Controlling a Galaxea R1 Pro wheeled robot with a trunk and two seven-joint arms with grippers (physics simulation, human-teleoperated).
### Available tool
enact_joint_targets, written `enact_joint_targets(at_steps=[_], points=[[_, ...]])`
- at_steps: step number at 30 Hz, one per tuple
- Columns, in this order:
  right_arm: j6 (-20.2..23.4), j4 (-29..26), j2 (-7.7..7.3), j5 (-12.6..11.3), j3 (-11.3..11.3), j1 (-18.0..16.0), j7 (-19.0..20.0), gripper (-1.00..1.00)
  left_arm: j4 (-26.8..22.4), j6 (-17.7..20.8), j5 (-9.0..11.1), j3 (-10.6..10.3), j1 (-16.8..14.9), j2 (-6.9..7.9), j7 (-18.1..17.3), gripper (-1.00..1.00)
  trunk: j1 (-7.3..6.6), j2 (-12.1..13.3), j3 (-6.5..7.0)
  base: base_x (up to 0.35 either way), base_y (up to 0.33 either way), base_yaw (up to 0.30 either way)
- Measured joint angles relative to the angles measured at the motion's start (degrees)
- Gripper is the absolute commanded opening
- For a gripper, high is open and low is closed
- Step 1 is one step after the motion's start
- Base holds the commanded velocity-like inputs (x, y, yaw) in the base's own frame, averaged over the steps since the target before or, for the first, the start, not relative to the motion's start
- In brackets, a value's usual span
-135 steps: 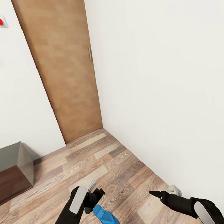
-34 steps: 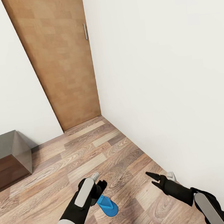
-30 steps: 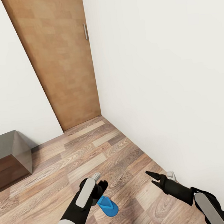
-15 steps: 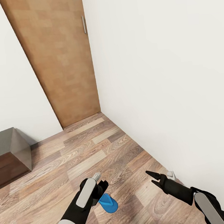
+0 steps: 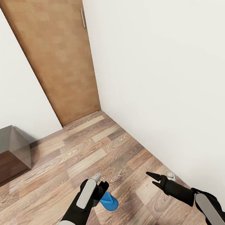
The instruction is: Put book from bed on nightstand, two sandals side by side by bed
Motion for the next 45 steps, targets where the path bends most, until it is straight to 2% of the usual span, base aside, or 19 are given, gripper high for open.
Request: enact_joint_targets(at_steps=[5,29,33,43,45], points=[[-0.06,0.00,0.05,0.03,0.10,-0.02,0.00,1.00,0.00,-0.03,0.00,0.00,0.01,0.00,0.00,1.00,0.00,0.00,0.00,0.000,0.000,0.000],[-0.87,0.00,0.06,0.08,0.14,-0.02,0.01,1.00,0.00,-0.04,0.00,0.03,0.02,0.00,-0.06,1.00,0.62,-0.32,-5.31,0.000,0.000,0.000],[-0.87,0.00,0.06,0.06,0.14,-0.02,0.01,1.00,0.00,-0.05,0.00,0.01,0.01,0.00,-0.08,1.00,0.62,-0.32,-5.32,0.000,0.000,0.000],[-0.88,0.00,0.06,0.08,0.13,-0.03,0.01,1.00,0.00,0.04,0.00,0.00,0.01,0.00,-0.06,1.00,0.88,-0.45,-7.53,0.000,0.000,0.000],[-0.87,0.00,0.06,0.06,0.14,-0.02,0.01,1.00,0.00,0.04,-0.03,0.02,0.01,0.00,-0.05,1.00,0.88,-0.46,-7.54,0.000,0.000,0.000]])
